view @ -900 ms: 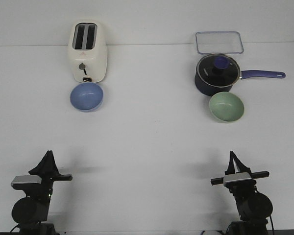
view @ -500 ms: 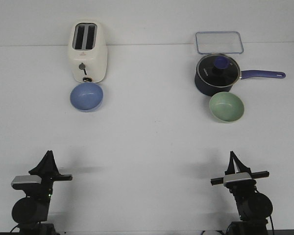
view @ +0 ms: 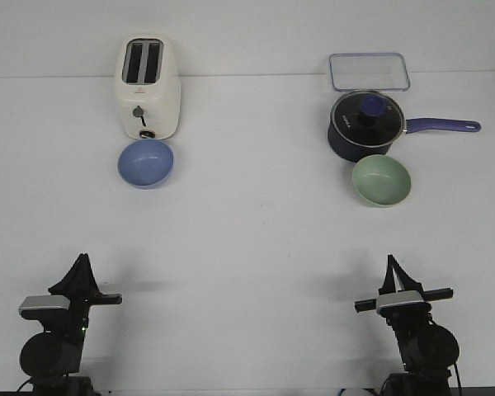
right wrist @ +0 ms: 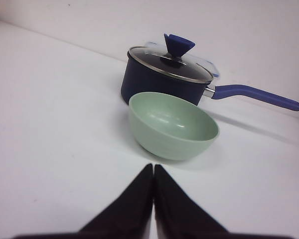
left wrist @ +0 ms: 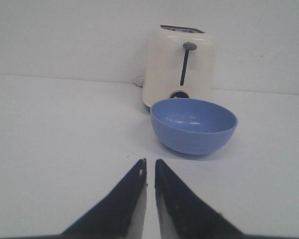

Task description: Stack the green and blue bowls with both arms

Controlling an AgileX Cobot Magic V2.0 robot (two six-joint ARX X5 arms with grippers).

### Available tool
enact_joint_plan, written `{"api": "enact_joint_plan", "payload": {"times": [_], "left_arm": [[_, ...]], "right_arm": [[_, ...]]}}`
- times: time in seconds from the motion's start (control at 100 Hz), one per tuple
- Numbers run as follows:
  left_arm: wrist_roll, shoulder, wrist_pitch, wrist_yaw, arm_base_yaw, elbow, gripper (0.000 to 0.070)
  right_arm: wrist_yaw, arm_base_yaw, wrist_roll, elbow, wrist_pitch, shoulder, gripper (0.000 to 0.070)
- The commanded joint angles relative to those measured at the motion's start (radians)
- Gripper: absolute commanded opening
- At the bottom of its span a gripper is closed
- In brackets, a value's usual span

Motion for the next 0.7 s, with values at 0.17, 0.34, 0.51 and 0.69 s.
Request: {"api": "enact_joint_plan", "payload": {"times": [0.17,0.34,0.51,0.69], "left_arm": [[-0.002,-0.002,0.010,0.001,0.002,-0.019,0.0015],[-0.002,-0.002,0.010,0.001,0.002,-0.019,0.0015],[-0.003,-0.002,0.010,0.001,0.002,-0.019,0.0015],[-0.002,-0.002,0.010,0.001,0.002,-0.019,0.0015]], "right_arm": [[0.000,-0.001,0.134,-0.002,0.024,0.000,0.0001],[0.035,-0.001,0.453,-0.002,0.029,0.000,0.0001],[0.059,-0.002,0.587,0.046,-0.013,0.009,0.0000],[0.119,-0.006,0.610,0.202,-0.133,0.140,0.0000]]}}
